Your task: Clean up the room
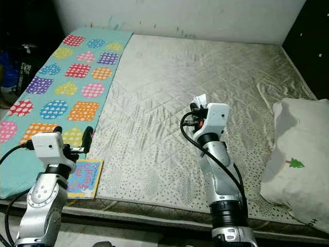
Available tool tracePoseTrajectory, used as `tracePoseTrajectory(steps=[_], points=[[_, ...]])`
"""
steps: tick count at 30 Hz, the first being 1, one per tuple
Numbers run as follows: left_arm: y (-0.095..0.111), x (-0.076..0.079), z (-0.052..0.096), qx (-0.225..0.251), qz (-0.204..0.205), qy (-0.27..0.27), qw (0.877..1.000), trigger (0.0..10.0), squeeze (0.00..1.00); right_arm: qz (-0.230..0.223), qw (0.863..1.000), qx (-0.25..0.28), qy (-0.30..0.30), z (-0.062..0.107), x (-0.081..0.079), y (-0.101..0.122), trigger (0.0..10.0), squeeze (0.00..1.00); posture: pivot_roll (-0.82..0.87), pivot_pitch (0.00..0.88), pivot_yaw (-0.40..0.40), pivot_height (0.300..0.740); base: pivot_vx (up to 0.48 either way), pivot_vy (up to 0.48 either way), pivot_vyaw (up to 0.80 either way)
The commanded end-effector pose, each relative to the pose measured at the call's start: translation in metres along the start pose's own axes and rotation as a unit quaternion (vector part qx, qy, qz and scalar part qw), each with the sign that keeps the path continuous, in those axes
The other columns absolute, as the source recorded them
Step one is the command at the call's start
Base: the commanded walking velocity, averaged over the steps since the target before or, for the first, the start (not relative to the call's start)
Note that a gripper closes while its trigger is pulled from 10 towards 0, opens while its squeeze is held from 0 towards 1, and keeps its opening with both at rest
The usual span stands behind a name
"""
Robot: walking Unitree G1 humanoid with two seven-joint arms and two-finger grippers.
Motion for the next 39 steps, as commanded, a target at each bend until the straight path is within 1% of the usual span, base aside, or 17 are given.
tracePoseTrajectory(steps=[1, 13, 21, 26, 37, 39], points=[[-0.0021, -0.0008, 0.0, -0.007, -0.004, -0.001, 1.0, 10.0, 0.0, 0.001, 1.0, 0.006, 0.0, -0.0009, -0.0009, 0.0046, 10.0, 0.0, 0.1, 0.115, -0.001, 0.74, 0.0, 0.281, 0.0], [-0.0023, -0.0004, -0.0006, -0.008, -0.008, -0.002, 1.0, 10.0, 0.0, 0.005, 1.0, 0.003, 0.005, -0.0008, -0.0046, 0.0017, 10.0, 0.0, 0.11, 0.109, 0.0, 0.74, 0.0, 0.333, 0.0], [-0.0026, -0.0002, -0.0005, -0.008, -0.009, -0.001, 1.0, 10.0, 0.0, 0.013, 1.0, 0.008, 0.01, -0.0022, -0.0062, 0.0048, 10.0, 0.0, 0.11, 0.106, -0.001, 0.74, 0.0, 0.383, 0.0], [-0.0028, 0.0002, -0.0008, -0.008, -0.009, 0.0, 1.0, 10.0, 0.0, 0.015, 1.0, 0.006, 0.01, -0.0022, -0.0057, 0.0034, 10.0, 0.0, 0.1, 0.102, -0.005, 0.74, 0.0, 0.392, 0.0], [-0.0031, 0.0002, -0.0011, -0.008, -0.009, 0.001, 1.0, 10.0, 0.0, 0.015, 1.0, 0.002, 0.018, -0.002, -0.0102, 0.0017, 10.0, 0.0, 0.1, 0.103, -0.008, 0.74, 0.0, 0.393, 0.0], [-0.0031, 0.0001, -0.0012, -0.008, -0.009, 0.002, 1.0, 10.0, 0.0, 0.015, 1.0, 0.0, 0.018, -0.0019, -0.0101, 0.0009, 10.0, 0.0, 0.1, 0.103, -0.008, 0.74, 0.0, 0.398, -0.8]])
Point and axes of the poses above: a point about 5 cm out from each wrist's last joint towards the gripper, its own z axis pointing back from the gripper into the wrist, its own y axis along the axis of the wrist's last joint, x = y × z, the point moved 6 cm from there along -z, pointing out of the wrist towards the gripper, and after that the axes turned 3 degrees about -z, right-handed, at the moved point
